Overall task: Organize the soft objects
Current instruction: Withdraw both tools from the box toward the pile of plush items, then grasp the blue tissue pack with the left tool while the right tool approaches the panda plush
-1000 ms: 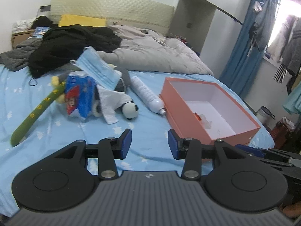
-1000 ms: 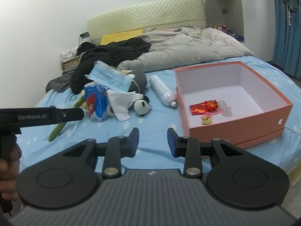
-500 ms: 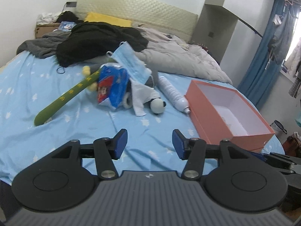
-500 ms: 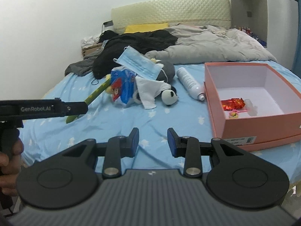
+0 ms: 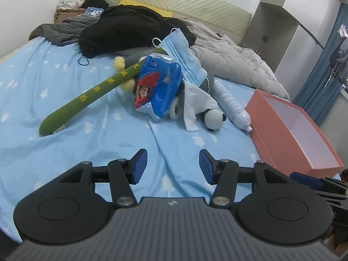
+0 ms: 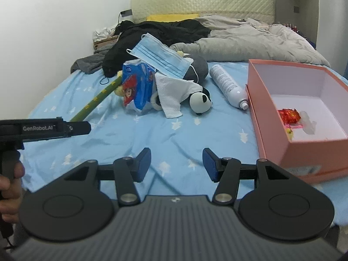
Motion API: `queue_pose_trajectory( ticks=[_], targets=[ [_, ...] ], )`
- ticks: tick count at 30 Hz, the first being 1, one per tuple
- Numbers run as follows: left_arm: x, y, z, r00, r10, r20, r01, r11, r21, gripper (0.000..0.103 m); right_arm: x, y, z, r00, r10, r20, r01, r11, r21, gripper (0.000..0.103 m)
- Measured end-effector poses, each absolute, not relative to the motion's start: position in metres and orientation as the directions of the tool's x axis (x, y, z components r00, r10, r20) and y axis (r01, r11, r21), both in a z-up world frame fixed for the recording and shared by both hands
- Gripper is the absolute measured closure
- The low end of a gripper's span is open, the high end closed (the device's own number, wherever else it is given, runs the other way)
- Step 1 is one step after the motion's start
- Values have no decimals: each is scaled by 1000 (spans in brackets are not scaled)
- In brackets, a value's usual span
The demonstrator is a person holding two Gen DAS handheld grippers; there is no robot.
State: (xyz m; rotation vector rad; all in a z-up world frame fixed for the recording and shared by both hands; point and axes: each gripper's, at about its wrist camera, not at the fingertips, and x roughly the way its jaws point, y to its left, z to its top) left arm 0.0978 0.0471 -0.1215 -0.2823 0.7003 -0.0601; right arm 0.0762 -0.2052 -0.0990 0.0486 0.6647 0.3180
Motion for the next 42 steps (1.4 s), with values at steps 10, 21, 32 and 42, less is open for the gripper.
queue_pose_trajectory(
  ticks=[10,21,32,42],
  targets=[
    [183,51,-163,759,-140,-635,-25,969,-244,44,159,-197,-138,744,278,-607,-236,960,151,48],
    [247,49,-196,741,-125,-660,-37,974,-225,44,237,-191,-171,737,242,-631,-209,970,127,48],
    [304,44,-211,763,-106,-637,2,987,-162,48,300,-182,-193,741,220,-635,-189,975,117,48],
    [317,41,-218,782,-75,-619,17,995,-99,81,326,-175,-210,714,273,-644,-240,960,141,32]
  ],
)
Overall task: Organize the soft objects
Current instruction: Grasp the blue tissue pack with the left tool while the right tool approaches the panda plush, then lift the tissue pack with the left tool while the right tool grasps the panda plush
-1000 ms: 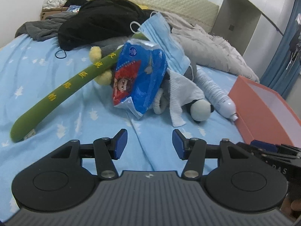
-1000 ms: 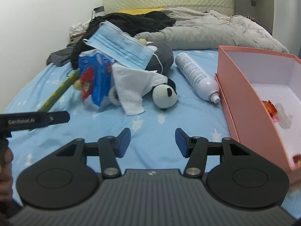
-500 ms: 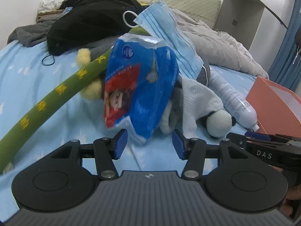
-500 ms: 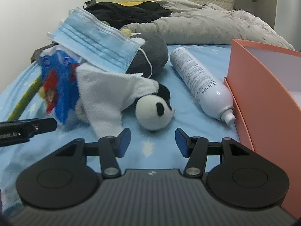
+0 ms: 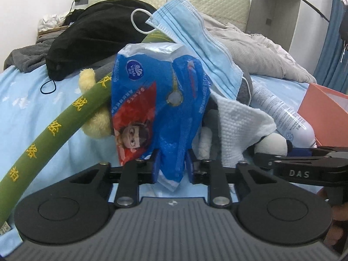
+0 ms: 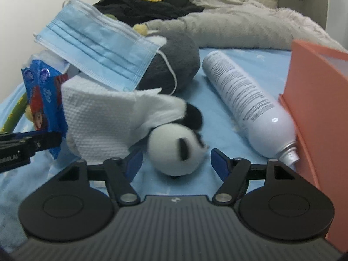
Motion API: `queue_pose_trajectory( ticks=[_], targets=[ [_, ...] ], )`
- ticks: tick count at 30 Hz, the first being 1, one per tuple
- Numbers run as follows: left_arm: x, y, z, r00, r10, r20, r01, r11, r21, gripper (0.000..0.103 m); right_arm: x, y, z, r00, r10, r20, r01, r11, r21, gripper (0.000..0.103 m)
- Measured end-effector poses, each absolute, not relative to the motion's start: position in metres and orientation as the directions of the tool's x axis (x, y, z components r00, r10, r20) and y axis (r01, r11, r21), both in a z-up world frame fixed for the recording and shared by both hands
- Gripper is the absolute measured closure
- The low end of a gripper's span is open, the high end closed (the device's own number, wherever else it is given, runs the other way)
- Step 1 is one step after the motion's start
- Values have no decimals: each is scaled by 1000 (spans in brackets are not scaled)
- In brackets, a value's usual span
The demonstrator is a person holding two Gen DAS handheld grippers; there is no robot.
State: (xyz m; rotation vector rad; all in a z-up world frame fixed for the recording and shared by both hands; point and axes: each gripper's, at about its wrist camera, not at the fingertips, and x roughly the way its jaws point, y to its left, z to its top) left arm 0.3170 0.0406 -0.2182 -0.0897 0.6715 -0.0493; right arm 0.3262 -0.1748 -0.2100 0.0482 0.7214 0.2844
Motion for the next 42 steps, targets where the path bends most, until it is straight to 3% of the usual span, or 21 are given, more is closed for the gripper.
queue_pose_trajectory(
  ticks=[3,5,8,27,42],
  targets=[
    [313,42,-216,784,-78,-615,14,994,-107,87,327,-172,-212,719,283,-634,-254,957,139,33],
    [309,43,-213,786,-82,-613,15,994,-113,89,325,-170,-211,730,257,-633,-246,963,108,43],
    [301,42,-207,785,-79,-614,19,994,-103,92,321,-172,-206,727,261,-636,-244,963,116,46],
    [199,44,-153,734,-177,-656,12,969,-248,95,229,-204,-167,707,192,-681,-185,979,84,47],
    [129,30,-165,577,-309,-756,-21,920,-392,95,148,-220,-159,645,199,-738,-190,977,98,47]
  ],
)
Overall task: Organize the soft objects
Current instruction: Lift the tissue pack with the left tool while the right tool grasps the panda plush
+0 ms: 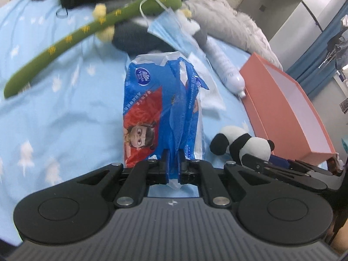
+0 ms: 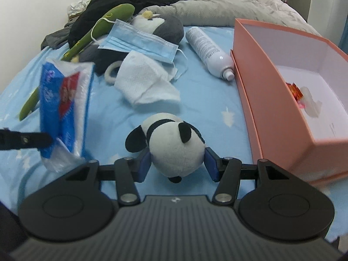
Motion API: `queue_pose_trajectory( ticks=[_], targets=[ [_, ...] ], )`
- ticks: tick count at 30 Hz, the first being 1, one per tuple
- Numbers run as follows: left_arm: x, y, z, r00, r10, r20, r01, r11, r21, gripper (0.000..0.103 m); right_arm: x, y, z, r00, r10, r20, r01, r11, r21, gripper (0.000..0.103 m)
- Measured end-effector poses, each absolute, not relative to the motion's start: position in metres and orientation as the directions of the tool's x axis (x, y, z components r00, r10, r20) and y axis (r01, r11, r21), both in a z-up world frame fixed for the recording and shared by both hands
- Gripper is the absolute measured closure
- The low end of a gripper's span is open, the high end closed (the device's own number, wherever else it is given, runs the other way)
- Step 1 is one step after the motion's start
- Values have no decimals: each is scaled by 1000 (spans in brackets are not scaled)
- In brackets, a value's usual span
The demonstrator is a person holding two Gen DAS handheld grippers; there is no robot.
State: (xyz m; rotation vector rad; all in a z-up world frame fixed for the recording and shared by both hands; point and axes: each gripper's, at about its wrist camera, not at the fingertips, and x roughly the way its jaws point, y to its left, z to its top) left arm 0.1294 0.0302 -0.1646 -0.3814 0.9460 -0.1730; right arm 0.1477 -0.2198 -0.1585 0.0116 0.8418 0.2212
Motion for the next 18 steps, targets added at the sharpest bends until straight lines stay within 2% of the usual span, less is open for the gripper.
queue_pose_trajectory(
  ticks=[10,11,13,15,18],
  targets=[
    [138,10,-175,527,-307,-792,9,934,-357,93,125,-229,-166,605,232,-762,-189,971,146,44],
    [139,10,-176,522,-306,-796,10,935,-354,89,125,-231,-167,603,234,-763,-184,971,152,44],
    [141,10,-176,523,-308,-795,15,936,-353,73,124,-232,-166,606,240,-759,-184,970,160,44],
    [142,10,-174,535,-310,-786,23,935,-354,67,124,-232,-164,611,246,-753,-195,968,157,44],
    [144,7,-173,538,-302,-787,30,940,-341,66,124,-227,-162,619,247,-746,-229,965,130,44]
  ],
)
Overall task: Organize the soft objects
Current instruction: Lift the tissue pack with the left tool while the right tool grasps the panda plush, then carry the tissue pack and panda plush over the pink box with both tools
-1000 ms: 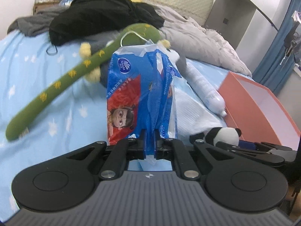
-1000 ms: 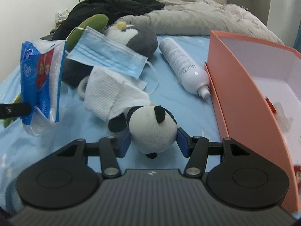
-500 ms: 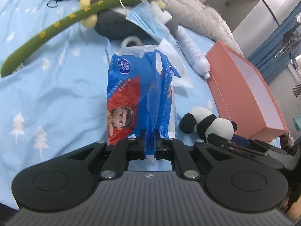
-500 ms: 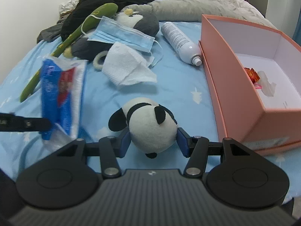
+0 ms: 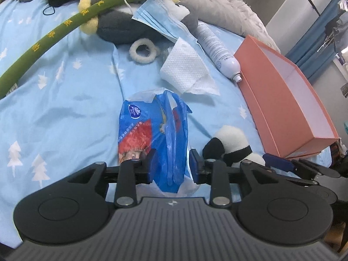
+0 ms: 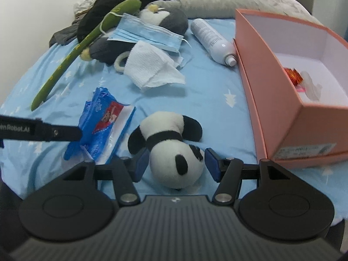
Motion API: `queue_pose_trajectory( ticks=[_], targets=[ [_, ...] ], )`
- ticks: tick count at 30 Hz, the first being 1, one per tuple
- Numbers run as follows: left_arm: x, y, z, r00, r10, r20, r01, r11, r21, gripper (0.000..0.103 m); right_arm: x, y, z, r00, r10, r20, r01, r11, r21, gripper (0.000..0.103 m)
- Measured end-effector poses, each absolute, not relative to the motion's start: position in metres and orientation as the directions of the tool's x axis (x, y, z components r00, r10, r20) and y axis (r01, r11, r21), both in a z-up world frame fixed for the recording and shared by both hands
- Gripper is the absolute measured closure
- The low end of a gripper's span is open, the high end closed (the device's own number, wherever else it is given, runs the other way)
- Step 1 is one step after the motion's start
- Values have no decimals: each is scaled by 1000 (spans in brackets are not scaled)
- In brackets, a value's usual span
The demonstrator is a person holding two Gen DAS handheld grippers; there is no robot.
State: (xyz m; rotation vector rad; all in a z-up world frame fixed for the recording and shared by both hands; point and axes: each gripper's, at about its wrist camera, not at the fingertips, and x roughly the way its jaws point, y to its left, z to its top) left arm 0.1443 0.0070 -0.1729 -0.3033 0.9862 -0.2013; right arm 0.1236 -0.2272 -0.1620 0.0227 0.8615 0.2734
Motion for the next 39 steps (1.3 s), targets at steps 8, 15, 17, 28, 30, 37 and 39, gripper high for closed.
queue_pose_trajectory(
  ticks=[8,15,17,28,30,37,39],
  targets=[
    [152,1,-176,542,-286,-790,33,947,-320,66,129,-215,-159,627,272,-730,-322,944,75,44],
    [164,-10,-184,531,-243,-812,31,963,-268,58,138,-207,-168,595,274,-755,-374,927,41,48],
    [167,-12,-187,528,-236,-816,31,965,-259,58,140,-207,-171,590,271,-761,-379,925,36,50],
    [187,-22,-200,509,-197,-838,23,976,-215,60,148,-210,-174,595,282,-752,-351,934,72,60],
    [189,-23,-200,507,-185,-842,20,979,-203,60,150,-211,-174,594,284,-753,-336,938,89,60],
    [192,-27,-206,499,-165,-851,21,984,-178,78,153,-214,-176,585,288,-758,-307,944,122,60],
    [193,-26,-206,504,-163,-848,19,984,-177,85,155,-214,-177,583,287,-760,-301,945,127,60]
  ],
)
